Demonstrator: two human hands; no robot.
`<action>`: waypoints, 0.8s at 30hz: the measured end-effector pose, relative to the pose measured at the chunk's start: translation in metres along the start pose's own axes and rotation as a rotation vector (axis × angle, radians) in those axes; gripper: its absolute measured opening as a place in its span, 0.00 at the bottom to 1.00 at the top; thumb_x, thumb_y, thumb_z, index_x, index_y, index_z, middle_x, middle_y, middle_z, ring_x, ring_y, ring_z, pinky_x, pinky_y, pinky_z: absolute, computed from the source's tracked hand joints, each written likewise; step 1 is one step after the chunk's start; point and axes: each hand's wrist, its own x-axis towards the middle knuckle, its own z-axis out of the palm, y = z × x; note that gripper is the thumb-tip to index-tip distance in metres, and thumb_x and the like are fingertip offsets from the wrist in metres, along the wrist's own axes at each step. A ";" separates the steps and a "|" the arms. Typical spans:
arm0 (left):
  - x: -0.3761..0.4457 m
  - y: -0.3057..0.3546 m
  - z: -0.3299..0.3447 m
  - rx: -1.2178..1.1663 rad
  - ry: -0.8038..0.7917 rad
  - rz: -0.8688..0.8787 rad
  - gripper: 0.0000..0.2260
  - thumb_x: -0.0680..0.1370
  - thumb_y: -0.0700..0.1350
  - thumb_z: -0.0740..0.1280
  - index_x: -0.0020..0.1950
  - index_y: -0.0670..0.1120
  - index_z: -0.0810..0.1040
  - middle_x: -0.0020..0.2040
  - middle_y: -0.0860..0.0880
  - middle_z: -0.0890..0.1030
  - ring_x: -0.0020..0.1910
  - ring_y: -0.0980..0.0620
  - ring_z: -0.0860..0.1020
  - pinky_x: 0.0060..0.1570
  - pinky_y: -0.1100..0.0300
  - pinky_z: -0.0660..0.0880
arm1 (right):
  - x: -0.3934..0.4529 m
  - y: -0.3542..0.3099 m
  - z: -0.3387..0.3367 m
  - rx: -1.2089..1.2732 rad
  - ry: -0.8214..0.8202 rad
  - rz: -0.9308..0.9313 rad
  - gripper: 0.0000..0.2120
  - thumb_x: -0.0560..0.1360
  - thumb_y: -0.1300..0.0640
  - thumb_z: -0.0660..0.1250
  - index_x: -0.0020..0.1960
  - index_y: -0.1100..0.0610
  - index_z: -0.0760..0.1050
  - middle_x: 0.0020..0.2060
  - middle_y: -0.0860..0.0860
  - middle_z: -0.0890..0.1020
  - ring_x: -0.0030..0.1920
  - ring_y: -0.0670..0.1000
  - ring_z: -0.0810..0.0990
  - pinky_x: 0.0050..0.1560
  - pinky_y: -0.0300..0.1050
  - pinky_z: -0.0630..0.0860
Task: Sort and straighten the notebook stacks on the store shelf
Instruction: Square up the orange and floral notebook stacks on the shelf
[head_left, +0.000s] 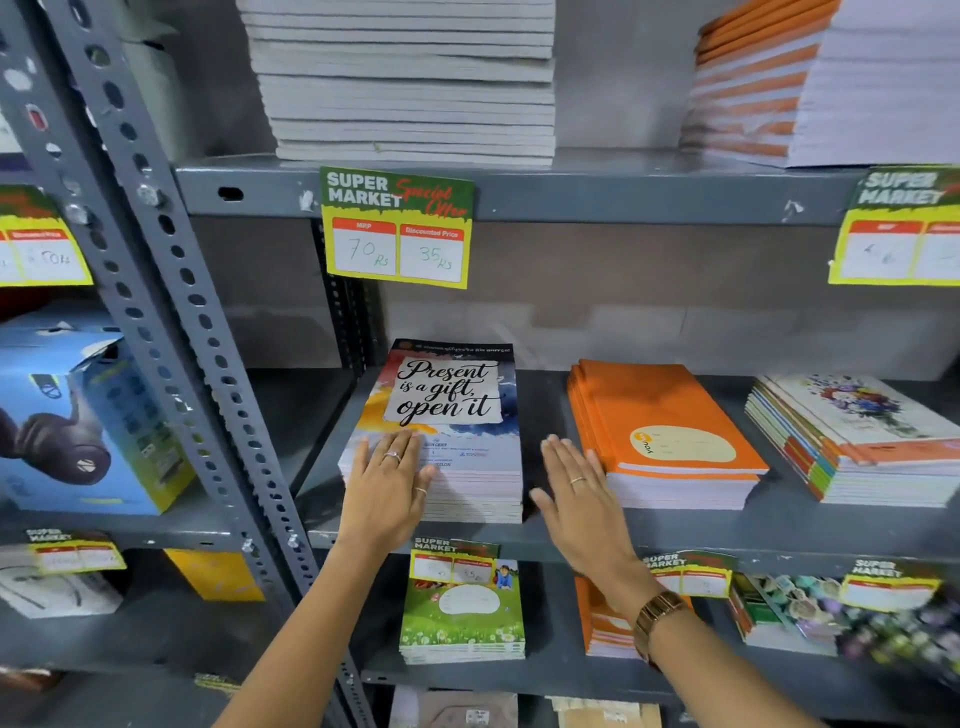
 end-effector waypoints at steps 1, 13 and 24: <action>0.001 0.009 0.001 -0.010 -0.006 0.004 0.25 0.81 0.56 0.45 0.75 0.45 0.55 0.76 0.47 0.60 0.76 0.50 0.53 0.75 0.50 0.42 | -0.004 0.012 -0.002 0.016 -0.006 0.029 0.26 0.79 0.50 0.58 0.73 0.60 0.60 0.73 0.55 0.66 0.74 0.54 0.62 0.73 0.51 0.48; 0.032 0.135 0.014 -0.103 0.038 0.220 0.24 0.81 0.53 0.48 0.75 0.44 0.54 0.78 0.46 0.53 0.77 0.48 0.51 0.75 0.55 0.46 | -0.040 0.157 -0.045 0.021 -0.068 0.312 0.27 0.80 0.48 0.54 0.76 0.56 0.52 0.76 0.51 0.58 0.76 0.51 0.55 0.74 0.46 0.55; 0.059 0.234 0.041 -0.090 -0.132 0.315 0.27 0.80 0.56 0.51 0.75 0.44 0.53 0.78 0.46 0.54 0.77 0.47 0.52 0.74 0.55 0.50 | -0.037 0.207 -0.056 0.036 -0.207 0.160 0.29 0.80 0.44 0.53 0.76 0.55 0.51 0.76 0.50 0.57 0.76 0.52 0.54 0.74 0.46 0.53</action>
